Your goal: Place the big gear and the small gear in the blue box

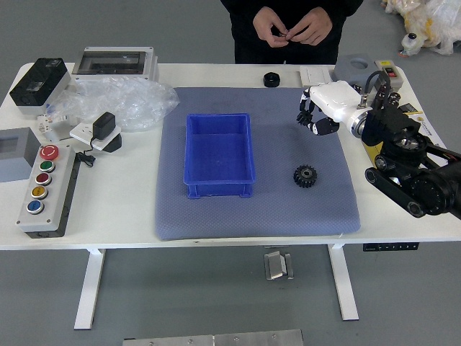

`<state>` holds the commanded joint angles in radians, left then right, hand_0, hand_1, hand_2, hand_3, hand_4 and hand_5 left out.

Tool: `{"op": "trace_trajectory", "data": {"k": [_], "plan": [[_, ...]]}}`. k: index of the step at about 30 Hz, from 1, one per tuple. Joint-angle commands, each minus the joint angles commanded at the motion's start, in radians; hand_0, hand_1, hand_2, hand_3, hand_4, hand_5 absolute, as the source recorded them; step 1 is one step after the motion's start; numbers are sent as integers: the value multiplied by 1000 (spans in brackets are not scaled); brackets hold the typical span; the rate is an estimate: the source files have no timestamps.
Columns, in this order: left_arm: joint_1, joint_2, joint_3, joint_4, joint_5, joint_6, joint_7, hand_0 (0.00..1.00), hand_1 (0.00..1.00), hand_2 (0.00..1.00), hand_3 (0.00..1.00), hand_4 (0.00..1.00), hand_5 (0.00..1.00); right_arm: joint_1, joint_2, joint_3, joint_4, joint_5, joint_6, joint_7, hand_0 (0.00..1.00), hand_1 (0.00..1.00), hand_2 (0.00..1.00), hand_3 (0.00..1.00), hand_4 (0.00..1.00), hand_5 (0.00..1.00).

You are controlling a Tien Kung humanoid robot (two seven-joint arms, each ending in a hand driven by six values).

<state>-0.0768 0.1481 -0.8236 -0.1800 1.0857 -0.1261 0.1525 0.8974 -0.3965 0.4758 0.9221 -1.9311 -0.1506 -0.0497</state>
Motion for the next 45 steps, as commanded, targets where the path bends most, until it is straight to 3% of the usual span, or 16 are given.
{"op": "trace_trajectory", "data": {"k": [9, 16, 24, 31, 32, 37, 38, 43, 44, 45], "plan": [[2, 5, -17, 0, 10, -2, 0, 859, 830, 812, 832, 699, 297, 17, 9, -14, 152, -11, 14, -28, 596, 485, 515, 540, 629, 64], [6, 8, -20, 0, 14, -2, 2, 859, 829, 812, 832, 699, 297, 34, 61, -18, 204, -13, 18, -40, 596, 485, 515, 540, 629, 64], [5, 9, -12, 0, 14, -1, 3, 859, 829, 812, 832, 700, 298, 17, 140, -12, 179, -3, 4, -37, 596, 485, 516, 541, 628, 63], [3, 7, -8, 0, 12, -1, 3, 858, 829, 812, 832, 699, 298, -11, 174, -7, 128, 36, 21, -30, 595, 490, 525, 549, 641, 71], [3, 7, -9, 0, 12, -1, 2, 858, 829, 812, 833, 697, 300, -13, 177, -5, 120, 42, 30, -30, 541, 449, 548, 644, 811, 268], [1, 5, -9, 0, 12, -2, 2, 858, 829, 812, 833, 697, 300, -19, 183, 5, 100, 63, 57, -27, 541, 449, 548, 644, 811, 268], [0, 5, -9, 0, 12, -2, 2, 858, 829, 812, 833, 697, 301, -20, 185, 7, 97, 68, 63, -26, 554, 460, 585, 709, 881, 355], [0, 5, -9, 0, 11, -1, 1, 858, 829, 812, 833, 697, 301, -21, 191, 16, 88, 82, 84, -23, 554, 460, 585, 709, 881, 355], [0, 5, -8, 0, 11, -1, 1, 858, 828, 812, 832, 697, 302, -21, 192, 19, 87, 85, 87, -23, 554, 488, 629, 793, 916, 407], [0, 5, -8, 0, 10, -1, 1, 858, 828, 812, 832, 697, 302, -22, 193, 21, 87, 87, 89, -23, 554, 488, 629, 793, 916, 407]]}}
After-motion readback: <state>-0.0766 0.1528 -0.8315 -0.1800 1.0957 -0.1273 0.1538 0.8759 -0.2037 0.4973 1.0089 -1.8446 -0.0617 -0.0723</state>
